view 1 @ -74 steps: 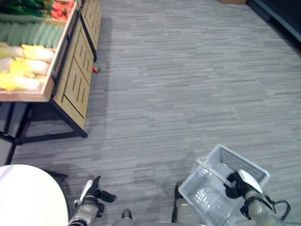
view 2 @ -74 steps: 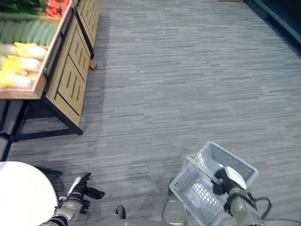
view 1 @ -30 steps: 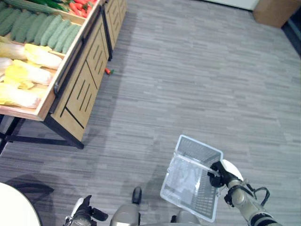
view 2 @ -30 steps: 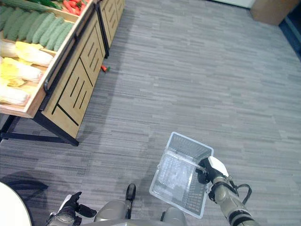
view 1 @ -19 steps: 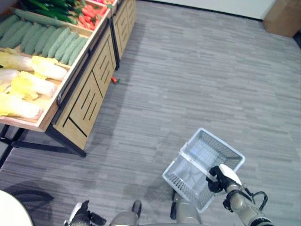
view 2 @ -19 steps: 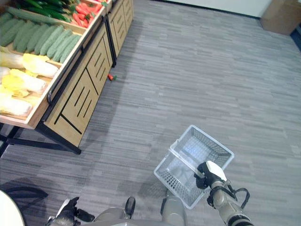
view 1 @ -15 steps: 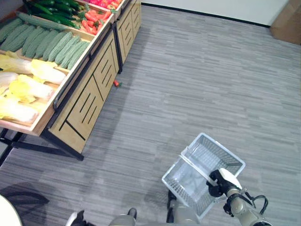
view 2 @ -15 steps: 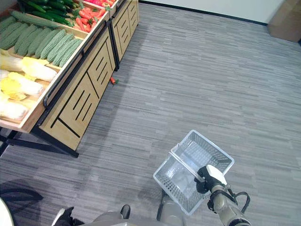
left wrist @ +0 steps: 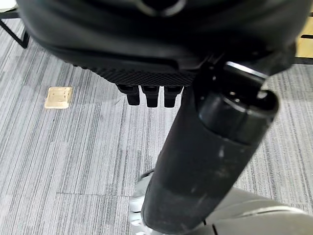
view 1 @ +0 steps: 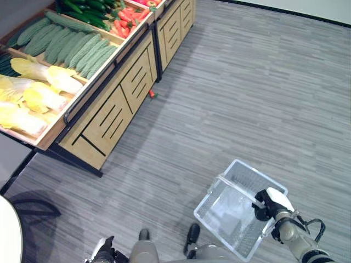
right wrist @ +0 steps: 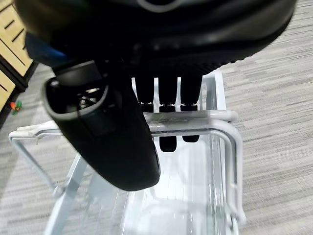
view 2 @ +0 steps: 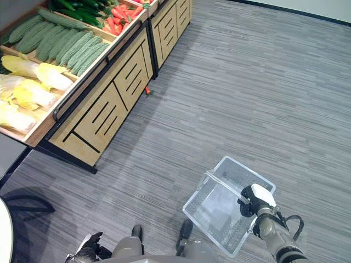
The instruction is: Get the vegetables into the basket
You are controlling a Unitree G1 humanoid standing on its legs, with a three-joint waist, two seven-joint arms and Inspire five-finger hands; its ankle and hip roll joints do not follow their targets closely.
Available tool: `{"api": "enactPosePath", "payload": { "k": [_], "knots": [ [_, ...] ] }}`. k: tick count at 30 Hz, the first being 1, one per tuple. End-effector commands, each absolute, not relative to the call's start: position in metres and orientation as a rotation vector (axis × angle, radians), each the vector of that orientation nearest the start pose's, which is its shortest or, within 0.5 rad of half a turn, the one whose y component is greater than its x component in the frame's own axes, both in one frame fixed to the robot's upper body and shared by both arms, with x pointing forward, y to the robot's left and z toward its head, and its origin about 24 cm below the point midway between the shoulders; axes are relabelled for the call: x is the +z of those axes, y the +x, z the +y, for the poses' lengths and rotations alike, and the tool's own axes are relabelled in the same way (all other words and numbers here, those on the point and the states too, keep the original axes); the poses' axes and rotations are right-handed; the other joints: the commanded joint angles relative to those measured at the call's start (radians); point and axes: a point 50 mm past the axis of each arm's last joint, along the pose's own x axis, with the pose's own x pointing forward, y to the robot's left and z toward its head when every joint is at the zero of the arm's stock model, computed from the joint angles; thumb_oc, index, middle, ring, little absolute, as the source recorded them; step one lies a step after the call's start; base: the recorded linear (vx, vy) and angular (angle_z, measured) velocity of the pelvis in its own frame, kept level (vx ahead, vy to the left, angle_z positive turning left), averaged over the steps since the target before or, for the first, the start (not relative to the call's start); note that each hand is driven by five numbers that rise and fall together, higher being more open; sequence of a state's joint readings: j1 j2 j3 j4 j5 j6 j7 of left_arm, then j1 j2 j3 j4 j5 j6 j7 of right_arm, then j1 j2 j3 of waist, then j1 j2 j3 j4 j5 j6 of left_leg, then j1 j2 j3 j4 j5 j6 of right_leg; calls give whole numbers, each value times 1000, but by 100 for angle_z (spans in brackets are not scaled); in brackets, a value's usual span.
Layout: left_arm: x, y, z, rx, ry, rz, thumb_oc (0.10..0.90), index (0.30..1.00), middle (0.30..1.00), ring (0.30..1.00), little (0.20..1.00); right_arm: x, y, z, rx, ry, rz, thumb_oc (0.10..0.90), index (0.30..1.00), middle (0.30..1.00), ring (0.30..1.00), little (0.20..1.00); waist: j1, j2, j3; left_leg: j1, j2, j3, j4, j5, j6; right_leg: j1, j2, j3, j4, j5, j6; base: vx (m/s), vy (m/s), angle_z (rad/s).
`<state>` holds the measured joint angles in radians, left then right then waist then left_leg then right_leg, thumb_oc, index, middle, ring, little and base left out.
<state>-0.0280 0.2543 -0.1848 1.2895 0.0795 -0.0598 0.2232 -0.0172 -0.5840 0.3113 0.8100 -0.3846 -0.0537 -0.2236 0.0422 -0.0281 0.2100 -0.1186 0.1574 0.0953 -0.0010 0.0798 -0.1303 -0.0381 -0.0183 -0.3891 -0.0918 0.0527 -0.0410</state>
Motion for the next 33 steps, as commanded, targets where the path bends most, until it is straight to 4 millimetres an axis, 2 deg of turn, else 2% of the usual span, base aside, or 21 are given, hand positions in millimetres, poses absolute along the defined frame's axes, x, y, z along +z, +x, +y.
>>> {"api": "enactPosePath", "payload": {
  "k": [1, 4, 8, 9, 14, 15, 16, 17, 19, 20, 22, 25, 26, 27, 28, 29, 30, 31, 33],
  "knots": [
    [-153, 98, 255, 148, 598, 1155, 900, 1000, 1000, 1000, 1000, -37, 210, -321, -99, -1127, 490, 400, 300, 300, 300, 300, 31, -16, -29, -35, -8, 13, -42, 80, 9, 15, -96, 49, 67, -2, 165, 162, 61, -4],
    [-153, 97, 257, 149, 607, 1155, 900, 1000, 1000, 1000, 1000, -38, 210, -319, -89, -1127, 485, 400, 300, 300, 300, 300, 50, -20, -25, -69, 4, -2, -69, 118, 1, 38, -91, 60, 77, -19, 167, 143, 95, -2],
    [-153, 90, 263, 157, 618, 1180, 900, 1000, 1000, 1000, 1000, -55, 199, -311, -68, -1091, 547, 400, 300, 300, 300, 300, 63, -38, -47, -26, -11, 13, -75, 88, 27, 71, -117, 73, 111, -42, 179, 204, 234, -1],
    [-152, 89, 266, 162, 624, 1182, 900, 1000, 1000, 1000, 1000, -60, 198, -305, -51, -1077, 558, 400, 300, 300, 300, 300, 71, -52, -50, -11, -27, 21, -65, 64, 43, 83, -137, 80, 118, -37, 194, 163, 212, -2],
    [-151, 90, 269, 163, 637, 1177, 900, 1000, 1000, 1000, 1000, -65, 199, -299, -26, -1076, 574, 400, 300, 300, 300, 300, 83, -67, -55, 9, -46, 30, -57, 34, 62, 82, -160, 97, 123, -20, 214, 96, 164, -10],
    [-149, 91, 273, 167, 647, 1171, 900, 1000, 1000, 1000, 1000, -65, 202, -295, -22, -1071, 568, 400, 300, 300, 300, 300, 88, -75, -58, 19, -61, 33, -53, 15, 77, 70, -177, 109, 145, -5, 227, 87, 268, -10],
    [-147, 94, 276, 174, 655, 1159, 900, 1000, 1000, 1000, 1000, -66, 205, -293, -17, -1072, 572, 400, 300, 300, 300, 300, 93, -83, -53, 26, -79, 35, -52, 2, 94, 47, -197, 127, 187, 41, 244, 86, 269, -9],
    [-147, 94, 277, 174, 655, 1159, 900, 1000, 1000, 1000, 1000, -66, 205, -293, -17, -1071, 571, 400, 300, 300, 300, 300, 94, -84, -53, 26, -80, 36, -52, 1, 94, 45, -198, 128, 189, 40, 245, 48, 200, -9],
    [-146, 96, 280, 178, 660, 1153, 900, 1000, 1000, 1000, 1000, -66, 207, -290, -8, -1070, 566, 400, 300, 300, 300, 300, 94, -83, -49, 45, -100, 29, -62, -6, 116, 8, -219, 148, 307, 83, 252, 54, 193, -8],
    [-145, 98, 280, 174, 664, 1143, 900, 1000, 1000, 1000, 1000, -65, 209, -289, -8, -1070, 557, 400, 300, 300, 300, 300, 89, -78, -44, 49, -106, 18, -64, -6, 125, -19, -216, 170, 379, 108, 253, 83, 219, -2],
    [-143, 103, 281, 159, 681, 1124, 900, 1000, 1000, 1000, 1000, -62, 212, -288, -10, -1066, 537, 400, 300, 300, 300, 300, 72, -64, -32, 67, -109, -13, -71, -14, 132, -83, -183, 220, 443, 122, 245, 117, 153, 10],
    [-142, 104, 282, 160, 684, 1126, 900, 1000, 1000, 1000, 1000, -61, 213, -287, -3, -1071, 529, 400, 300, 300, 300, 300, 58, -54, -21, 94, -109, -29, -76, -26, 132, -138, -167, 223, 424, 108, 226, 154, 47, 33],
    [-142, 105, 283, 176, 668, 1130, 900, 1000, 1000, 1000, 1000, -58, 218, -286, 2, -1078, 514, 400, 300, 300, 300, 300, 54, -54, -12, 122, -105, -35, -81, -43, 121, -155, -194, 172, 314, 112, 225, 228, -80, 42],
    [-143, 105, 282, 174, 666, 1131, 900, 1000, 1000, 1000, 1000, -58, 219, -286, 0, -1079, 513, 400, 300, 300, 300, 300, 49, -56, -11, 133, -103, -40, -80, -49, 116, -154, -201, 167, 265, 124, 230, 402, -184, 28],
    [-144, 103, 281, 168, 665, 1142, 900, 1000, 1000, 1000, 1000, -56, 221, -286, -6, -1079, 501, 400, 300, 300, 300, 300, 35, -61, -9, 150, -94, -64, -77, -63, 102, -182, -209, 190, 181, 151, 244, 261, -151, 17],
    [-144, 103, 281, 168, 664, 1142, 900, 1000, 1000, 1000, 1000, -56, 221, -286, -6, -1079, 501, 400, 300, 300, 300, 300, 33, -58, -8, 152, -91, -66, -76, -65, 101, -177, -207, 187, 178, 152, 244, 288, -161, 57],
    [-144, 102, 281, 165, 670, 1147, 900, 1000, 1000, 1000, 1000, -56, 221, -286, -6, -1080, 503, 400, 300, 300, 300, 300, 24, -61, -7, 160, -85, -85, -68, -76, 94, -190, -209, 220, 153, 164, 251, 396, -239, 70],
    [-146, 97, 280, 159, 669, 1165, 900, 1000, 1000, 1000, 1000, -57, 217, -285, 9, -1081, 503, 400, 300, 300, 300, 300, 17, -72, -16, 189, -66, -122, -54, -111, 79, -171, -196, 247, 134, 162, 255, 591, -377, 108],
    [-149, 84, 281, 193, 632, 1210, 900, 1000, 1000, 1000, 1000, -61, 214, -284, 30, -1081, 524, 400, 300, 300, 300, 300, 27, -77, -47, 214, -43, -134, -58, -121, 63, -148, -176, 210, 138, 132, 241, 527, -414, 94]
  ]
}}
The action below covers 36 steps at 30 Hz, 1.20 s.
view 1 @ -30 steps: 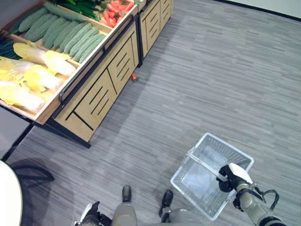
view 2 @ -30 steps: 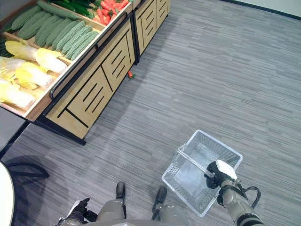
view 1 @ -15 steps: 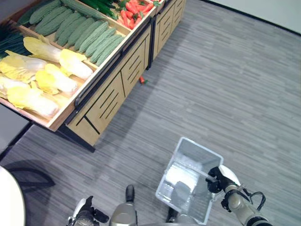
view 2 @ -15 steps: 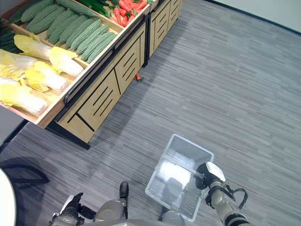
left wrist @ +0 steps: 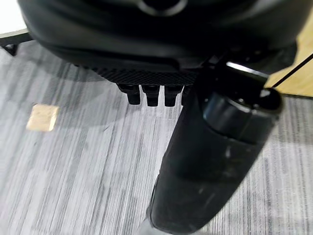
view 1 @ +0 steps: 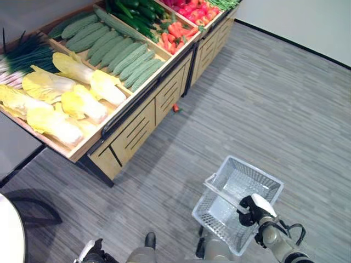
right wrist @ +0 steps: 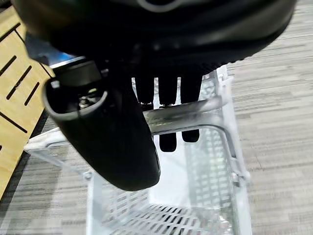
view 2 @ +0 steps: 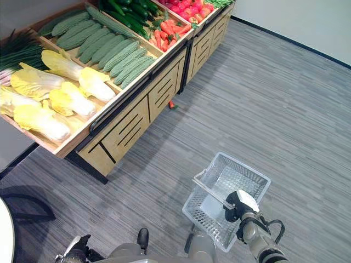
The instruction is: Get the vegetables into the basket
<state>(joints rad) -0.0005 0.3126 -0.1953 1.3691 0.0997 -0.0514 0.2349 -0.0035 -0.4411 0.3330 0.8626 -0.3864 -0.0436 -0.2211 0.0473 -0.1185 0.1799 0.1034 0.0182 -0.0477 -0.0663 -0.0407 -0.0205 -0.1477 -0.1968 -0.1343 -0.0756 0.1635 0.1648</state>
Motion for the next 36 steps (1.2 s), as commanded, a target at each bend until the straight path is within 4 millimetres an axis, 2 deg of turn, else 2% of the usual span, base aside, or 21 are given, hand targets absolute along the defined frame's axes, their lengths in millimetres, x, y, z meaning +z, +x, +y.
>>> {"api": "enactPosePath", "payload": {
  "k": [1, 2, 3, 4, 5, 8, 10, 12, 14, 18, 19, 23, 26, 29, 32, 33, 36],
  "knots": [
    [-150, 78, 281, 222, 599, 1230, 900, 1000, 1000, 1000, 1000, -62, 212, -286, 41, -1084, 535, 400, 300, 300, 300, 300, 27, 19, -30, -13, 128, -14, 39, 2, -63, -28, 29, -62, 140, -26, 11, 323, -342, 66],
    [-151, 77, 280, 219, 594, 1234, 900, 1000, 1000, 1000, 1000, -62, 212, -286, 43, -1085, 534, 400, 300, 300, 300, 300, 26, 20, -33, -22, 139, -20, 52, 4, -70, -23, 36, -76, 146, -40, 4, 313, -439, 61],
    [-150, 83, 277, 211, 602, 1216, 900, 1000, 1000, 1000, 1000, -58, 211, -291, 19, -1081, 524, 400, 300, 300, 300, 300, 25, 19, -23, -66, 158, -23, 112, 52, -88, -3, 43, -111, 151, -56, -15, 207, -372, 84],
    [-149, 91, 274, 215, 596, 1189, 900, 1000, 1000, 1000, 1000, -56, 208, -298, -14, -1080, 527, 400, 300, 300, 300, 300, 19, 12, -10, -125, 155, 20, 216, 83, -99, 31, 34, -161, 140, -70, -30, 233, -518, 147],
    [-145, 116, 267, 194, 619, 1111, 900, 1000, 1000, 1000, 1000, -56, 201, -309, -83, -1062, 554, 400, 300, 300, 300, 300, 14, 13, 24, -245, 141, 145, 236, 78, -80, 82, 30, -226, 120, -99, -38, 191, -348, 157],
    [-144, 122, 264, 165, 654, 1093, 900, 1000, 1000, 1000, 1000, -58, 196, -311, -95, -1056, 567, 400, 300, 300, 300, 300, 8, 25, 17, -279, 127, 197, 173, 87, -78, 101, 39, -237, 114, -122, -29, 127, -70, 95],
    [-144, 124, 262, 147, 672, 1086, 900, 1000, 1000, 1000, 1000, -59, 195, -312, -107, -1057, 570, 400, 300, 300, 300, 300, 16, 35, 12, -299, 112, 224, 94, 151, -70, 106, 48, -247, 112, -129, -34, 168, 74, -4],
    [-145, 122, 262, 144, 673, 1090, 900, 1000, 1000, 1000, 1000, -61, 195, -310, -101, -1058, 574, 400, 300, 300, 300, 300, 28, 38, 10, -328, 113, 204, 72, 193, -79, 135, 55, -237, 113, -146, -34, 285, 114, -16],
    [-145, 118, 264, 150, 670, 1104, 900, 1000, 1000, 1000, 1000, -62, 195, -306, -86, -1051, 572, 400, 300, 300, 300, 300, 36, 31, 5, -330, 109, 189, 92, 180, -76, 155, 51, -222, 120, -159, -30, 242, 124, -45],
    [-145, 114, 268, 152, 683, 1115, 900, 1000, 1000, 1000, 1000, -68, 192, -300, -68, -1041, 587, 400, 300, 300, 300, 300, 36, 12, -7, -314, 83, 207, 122, 133, -44, 170, 12, -199, 153, -157, -10, 201, 206, -27],
    [-143, 117, 270, 148, 693, 1098, 900, 1000, 1000, 1000, 1000, -71, 192, -297, -51, -1048, 595, 400, 300, 300, 300, 300, 42, -1, -4, -315, 64, 205, 162, 95, -29, 173, -13, -185, 166, -139, 1, 158, 213, -15],
    [-140, 119, 277, 168, 703, 1092, 900, 1000, 1000, 1000, 1000, -73, 196, -292, -26, -1058, 593, 400, 300, 300, 300, 300, 49, -18, -8, -318, 43, 206, 184, 62, -13, 163, -40, -164, 170, -89, 19, 109, 163, -4],
    [-136, 123, 285, 199, 717, 1082, 900, 1000, 1000, 1000, 1000, -75, 203, -285, -11, -1055, 592, 400, 300, 300, 300, 300, 63, -34, -4, -304, 25, 200, 194, 26, 5, 153, -67, -144, 193, -18, 37, 105, 155, 6],
    [-135, 123, 289, 204, 727, 1083, 900, 1000, 1000, 1000, 1000, -77, 206, -281, 3, -1058, 595, 400, 300, 300, 300, 300, 69, -36, -3, -287, 17, 198, 181, 21, 19, 136, -78, -136, 241, 18, 42, 75, 129, 2],
    [-134, 119, 292, 202, 738, 1097, 900, 1000, 1000, 1000, 1000, -78, 208, -276, 21, -1055, 593, 400, 300, 300, 300, 300, 70, -25, -2, -246, 12, 191, 134, 29, 41, 87, -76, -113, 363, 57, 39, 104, 158, 12],
    [-135, 118, 292, 196, 742, 1100, 900, 1000, 1000, 1000, 1000, -79, 208, -275, 29, -1054, 594, 400, 300, 300, 300, 300, 64, -17, -1, -228, 11, 180, 115, 33, 45, 64, -60, -90, 400, 66, 37, 125, 110, 10],
    [-136, 115, 293, 184, 751, 1115, 900, 1000, 1000, 1000, 1000, -78, 209, -272, 46, -1052, 584, 400, 300, 300, 300, 300, 38, -2, 5, -168, 15, 156, 60, 43, 45, -17, -3, -54, 415, 31, 20, 155, 46, 20]
  ]
}}
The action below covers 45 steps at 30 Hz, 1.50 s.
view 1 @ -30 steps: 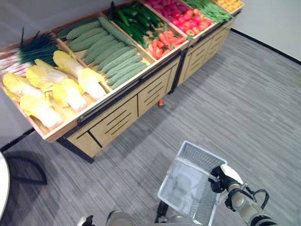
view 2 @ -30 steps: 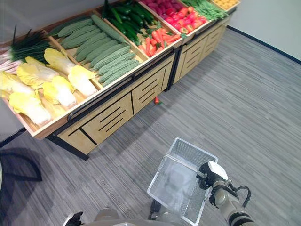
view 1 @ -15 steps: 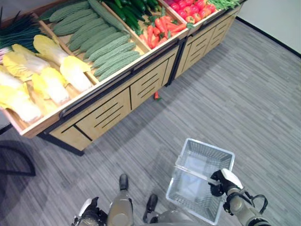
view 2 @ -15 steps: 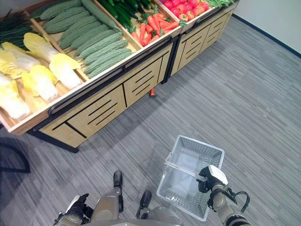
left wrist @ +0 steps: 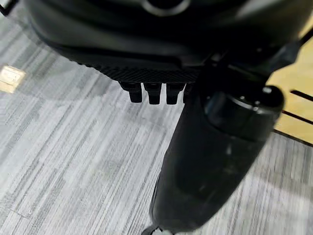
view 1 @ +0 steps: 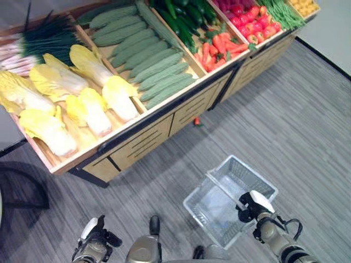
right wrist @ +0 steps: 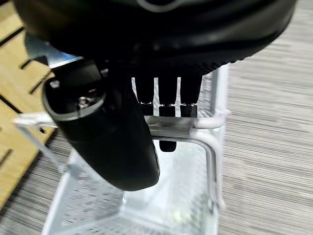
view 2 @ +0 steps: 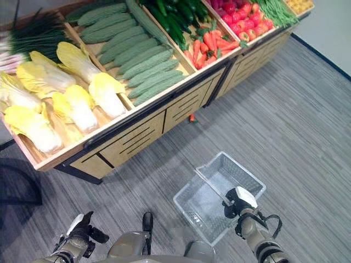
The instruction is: Get the vegetables into the basket
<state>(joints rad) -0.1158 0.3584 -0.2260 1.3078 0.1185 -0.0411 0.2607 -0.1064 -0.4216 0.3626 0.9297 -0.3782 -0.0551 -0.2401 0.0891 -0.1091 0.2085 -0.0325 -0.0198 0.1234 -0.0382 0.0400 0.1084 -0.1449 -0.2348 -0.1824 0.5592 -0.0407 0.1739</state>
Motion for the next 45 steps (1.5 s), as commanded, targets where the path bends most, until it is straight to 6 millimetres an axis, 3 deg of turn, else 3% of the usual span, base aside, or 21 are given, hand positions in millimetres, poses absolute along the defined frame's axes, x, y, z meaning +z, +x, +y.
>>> {"api": "enactPosePath", "payload": {
  "k": [1, 3, 5, 8, 12, 14, 17, 20, 22, 24, 27, 29, 32, 34, 41, 45],
  "knots": [
    [-136, 115, 293, 181, 753, 1115, 900, 1000, 1000, 1000, 1000, -77, 210, -271, 47, -1049, 576, 400, 300, 300, 300, 300, -10, -8, -20, -18, 59, -20, 21, -36, -90, -34, 33, -13, -250, 226, 8, 138, -50, 40],
    [-136, 117, 292, 179, 752, 1111, 900, 1000, 1000, 1000, 1000, -74, 214, -270, 41, -1052, 553, 400, 300, 300, 300, 300, -21, -7, -10, -3, 72, -43, 18, -41, -105, -54, 16, -20, -332, 217, 13, 158, -125, 35],
    [-135, 120, 291, 176, 756, 1103, 900, 1000, 1000, 1000, 1000, -74, 215, -270, 37, -1053, 553, 400, 300, 300, 300, 300, -34, -10, -1, 9, 78, -74, 27, -56, -119, -64, 12, 13, -428, 227, 24, 228, -180, 44],
    [-134, 124, 290, 176, 758, 1100, 900, 1000, 1000, 1000, 1000, -76, 213, -272, 38, -1058, 572, 400, 300, 300, 300, 300, -71, -13, 1, 50, 93, -155, 48, -107, -144, -108, 21, 157, -558, 267, 44, 338, -229, 61],
    [-133, 124, 295, 184, 765, 1111, 900, 1000, 1000, 1000, 1000, -79, 207, -276, 34, -1051, 598, 400, 300, 300, 300, 300, -86, -19, -14, 85, 104, -212, 37, -126, -160, -108, 40, 194, -564, 261, 43, 262, -205, 96],
    [-133, 118, 299, 203, 767, 1135, 900, 1000, 1000, 1000, 1000, -80, 206, -274, 55, -1054, 605, 400, 300, 300, 300, 300, -86, -24, -34, 114, 133, -224, 21, -122, -176, -96, 60, 167, -553, 249, 36, 286, -292, 102],
    [-134, 113, 301, 235, 745, 1145, 900, 1000, 1000, 1000, 1000, -82, 204, -276, 69, -1062, 617, 400, 300, 300, 300, 300, -89, -10, -54, 119, 193, -247, 10, -85, -201, -86, 110, 137, -538, 213, 9, 220, -315, 24],
    [-131, 122, 300, 268, 723, 1113, 900, 1000, 1000, 1000, 1000, -78, 205, -282, 51, -1071, 610, 400, 300, 300, 300, 300, -89, 1, -49, 83, 223, -269, 17, -36, -218, -93, 128, 91, -513, 182, -12, 104, -246, 20],
    [-131, 131, 294, 256, 721, 1085, 900, 1000, 1000, 1000, 1000, -81, 199, -290, 19, -1067, 644, 400, 300, 300, 300, 300, -94, 12, -43, 60, 234, -264, 12, 7, -224, -90, 123, 54, -501, 164, -20, 89, -178, 70],
    [-131, 140, 283, 229, 713, 1054, 900, 1000, 1000, 1000, 1000, -86, 189, -298, -37, -1029, 699, 400, 300, 300, 300, 300, -109, 25, -36, 30, 231, -218, 13, 32, -222, -78, 103, 17, -500, 153, -25, 69, -91, 100],
    [-133, 144, 274, 203, 708, 1036, 900, 1000, 1000, 1000, 1000, -93, 174, -304, -62, -1013, 761, 400, 300, 300, 300, 300, -125, 38, -36, 8, 230, -84, 30, 48, -229, -46, 84, -32, -532, 156, -26, 62, -52, 64],
    [-134, 145, 268, 187, 709, 1027, 900, 1000, 1000, 1000, 1000, -98, 167, -306, -77, -999, 798, 400, 300, 300, 300, 300, -122, 47, -38, -6, 225, -49, 1, 64, -238, -26, 83, -56, -566, 164, -18, 60, -8, 50],
    [-137, 143, 264, 174, 713, 1031, 900, 1000, 1000, 1000, 1000, -103, 160, -308, -89, -988, 849, 400, 300, 300, 300, 300, -113, 55, -41, -41, 209, -50, -41, 70, -241, -12, 70, -64, -580, 172, -6, 81, 53, 39],
    [-140, 134, 264, 177, 706, 1056, 900, 1000, 1000, 1000, 1000, -109, 152, -306, -80, -980, 892, 400, 300, 300, 300, 300, -109, 54, -43, -35, 195, -56, -49, 43, -226, -16, 63, -48, -551, 159, -5, 78, 152, 1],
    [-141, 126, 269, 207, 696, 1074, 900, 1000, 1000, 1000, 1000, -123, 132, -302, -65, -958, 997, 400, 300, 300, 300, 300, -94, 32, -44, -10, 154, -63, -49, 2, -199, 7, 26, -32, -556, 192, 20, 33, 141, 4],
    [-139, 118, 282, 333, 636, 1101, 900, 1000, 1000, 1000, 1000, -130, 123, -297, -70, -925, 1044, 400, 300, 300, 300, 300, -83, 19, -55, -4, 143, -59, -49, -10, -197, 16, 15, -26, -576, 210, 30, 17, 74, -1]
  ]
}}
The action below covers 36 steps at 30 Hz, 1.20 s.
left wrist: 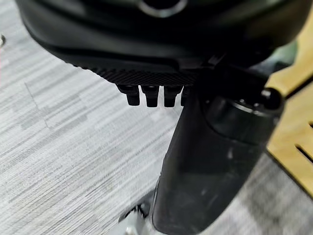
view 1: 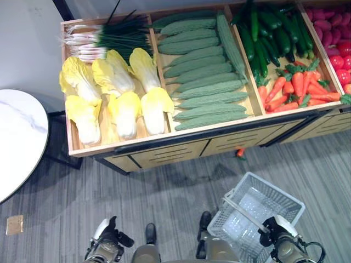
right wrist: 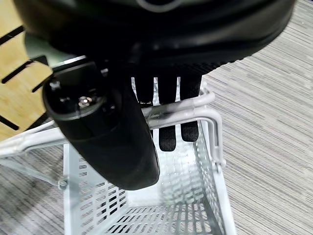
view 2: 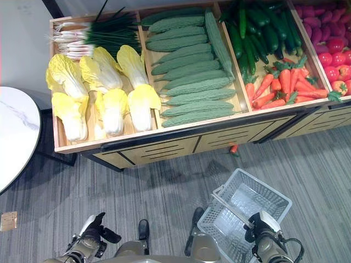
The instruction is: Get the vegetables into the basket
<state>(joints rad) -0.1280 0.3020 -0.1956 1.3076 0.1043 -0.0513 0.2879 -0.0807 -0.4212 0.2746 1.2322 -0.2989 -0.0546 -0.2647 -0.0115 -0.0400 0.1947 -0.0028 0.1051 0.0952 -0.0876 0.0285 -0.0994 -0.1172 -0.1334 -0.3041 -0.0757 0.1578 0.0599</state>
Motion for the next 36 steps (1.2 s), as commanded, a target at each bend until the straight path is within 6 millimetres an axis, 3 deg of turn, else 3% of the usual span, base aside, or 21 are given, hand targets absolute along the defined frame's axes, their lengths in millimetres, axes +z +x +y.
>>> {"api": "enactPosePath", "payload": {
  "k": [1, 2, 3, 7, 8, 12, 14, 15, 16, 19, 22, 25, 27, 30, 33, 34, 36],
  "knots": [
    [-137, 114, 289, 402, 595, 1112, 900, 1000, 1000, 1000, 1000, -132, 119, -296, -65, -921, 1059, 400, 300, 300, 300, 300, 22, -55, -46, -31, 16, -31, 0, -2, 11, -8, -89, 96, 52, 14, 145, 28, 36, -2],
    [-137, 114, 289, 402, 595, 1112, 900, 1000, 1000, 1000, 1000, -132, 119, -295, -64, -921, 1059, 400, 300, 300, 300, 300, 21, -55, -45, -30, 16, -31, 0, -2, 11, -7, -89, 96, 52, 14, 145, 54, 30, -1],
    [-131, 110, 304, 622, 451, 1084, 900, 1000, 1000, 1000, 1000, -136, 112, -292, -59, -910, 1084, 400, 300, 300, 300, 300, 31, -61, -51, -19, 16, -28, 0, -9, 9, 8, -90, 94, 37, 17, 146, 45, 22, 0],
    [-98, 120, 350, 1160, 180, 841, 900, 1000, 1000, 1000, 1000, -142, 100, -283, -41, -891, 1112, 400, 300, 300, 300, 300, 40, -77, -69, -1, 18, -20, 0, -21, 1, 33, -90, 88, 4, 24, 151, 50, -2, -5],
    [-97, 96, 365, 1314, 132, 903, 900, 1000, 1000, 1000, 1000, -143, 98, -281, -31, -883, 1115, 400, 300, 300, 300, 300, 36, -81, -80, 3, 17, -15, 0, -20, -2, 34, -91, 94, 0, 25, 152, 39, -5, -2],
    [-80, 79, 392, 1487, 100, 866, 900, 1000, 1000, 1000, 1000, -144, 92, -285, -28, -884, 1143, 400, 300, 300, 300, 300, 29, -80, -94, 17, 21, -2, 0, -24, -8, 44, -89, 100, -4, 21, 154, 28, 13, -11],
    [-78, 75, 396, 1507, 85, 865, 900, 1000, 1000, 1000, 1000, -144, 92, -286, -25, -886, 1145, 400, 300, 300, 300, 300, 26, -77, -98, 22, 23, 2, 0, -26, -10, 47, -89, 100, -6, 20, 155, 19, 20, -11],
    [-58, 88, 414, 1530, 138, 742, 900, 1000, 1000, 1000, 1000, -142, 92, -288, -12, -906, 1129, 400, 300, 300, 300, 300, 18, -67, -106, 28, 24, 8, 0, -26, -14, 50, -89, 103, -10, 18, 155, 14, 26, -4],
    [-58, 88, 413, 1530, 139, 743, 900, 1000, 1000, 1000, 1000, -142, 92, -288, -12, -906, 1129, 400, 300, 300, 300, 300, 18, -67, -106, 29, 24, 9, 0, -26, -14, 51, -89, 103, -10, 18, 155, 18, 33, 0],
    [-22, 127, 424, 1480, 250, 482, 900, 1000, 1000, 1000, 1000, -141, 92, -290, -11, -923, 1109, 400, 300, 300, 300, 300, 18, -61, -105, 27, 24, 6, 0, -23, -19, 52, -89, 99, -12, 16, 158, -2, 2, -1],
    [35, 175, 415, 1372, 419, 127, 900, 1000, 1000, 1000, 1000, -142, 88, -289, -33, -908, 1103, 400, 300, 300, 300, 300, 30, -63, -101, 22, 25, -7, 0, -19, -19, 55, -92, 88, -12, 17, 159, -10, -22, 2],
    [66, 203, 392, 1220, 628, -30, 900, 1000, 1000, 1000, 1000, -142, 84, -290, -37, -896, 1113, 400, 300, 300, 300, 300, 34, -66, -98, 17, 24, -16, 0, -17, -20, 59, -93, 77, -12, 15, 160, -17, -35, 8],
    [71, 212, 383, 1179, 669, -69, 900, 1000, 1000, 1000, 1000, -142, 85, -289, -29, -901, 1109, 400, 300, 300, 300, 300, 31, -68, -99, 16, 26, -14, 0, -18, -20, 59, -94, 78, -12, 16, 160, -4, -12, 2],
    [102, 247, 345, 993, 724, -259, 900, 1000, 1000, 1000, 1000, -139, 96, -288, 4, -931, 1071, 400, 300, 300, 300, 300, 12, -66, -103, 20, 28, -1, 0, -21, -21, 55, -95, 91, -12, 19, 160, -14, -1, -6],
    [103, 262, 326, 902, 695, -275, 900, 1000, 1000, 1000, 1000, -138, 102, -288, 17, -946, 1054, 400, 300, 300, 300, 300, 2, -64, -106, 25, 29, 10, 0, -25, -20, 55, -93, 100, -12, 17, 157, 2, 8, -14],
    [102, 273, 310, 819, 689, -287, 900, 1000, 1000, 1000, 1000, -137, 105, -289, 21, -961, 1049, 400, 300, 300, 300, 300, -11, -62, -110, 30, 29, 19, 0, -27, -20, 52, -90, 108, -12, 17, 156, 6, 4, -18],
    [101, 276, 304, 798, 689, -289, 900, 1000, 1000, 1000, 1000, -137, 107, -288, 25, -964, 1045, 400, 300, 300, 300, 300, -15, -63, -110, 32, 30, 23, 0, -28, -20, 51, -89, 112, -12, 18, 156, 5, -1, -12]
  ]
}}
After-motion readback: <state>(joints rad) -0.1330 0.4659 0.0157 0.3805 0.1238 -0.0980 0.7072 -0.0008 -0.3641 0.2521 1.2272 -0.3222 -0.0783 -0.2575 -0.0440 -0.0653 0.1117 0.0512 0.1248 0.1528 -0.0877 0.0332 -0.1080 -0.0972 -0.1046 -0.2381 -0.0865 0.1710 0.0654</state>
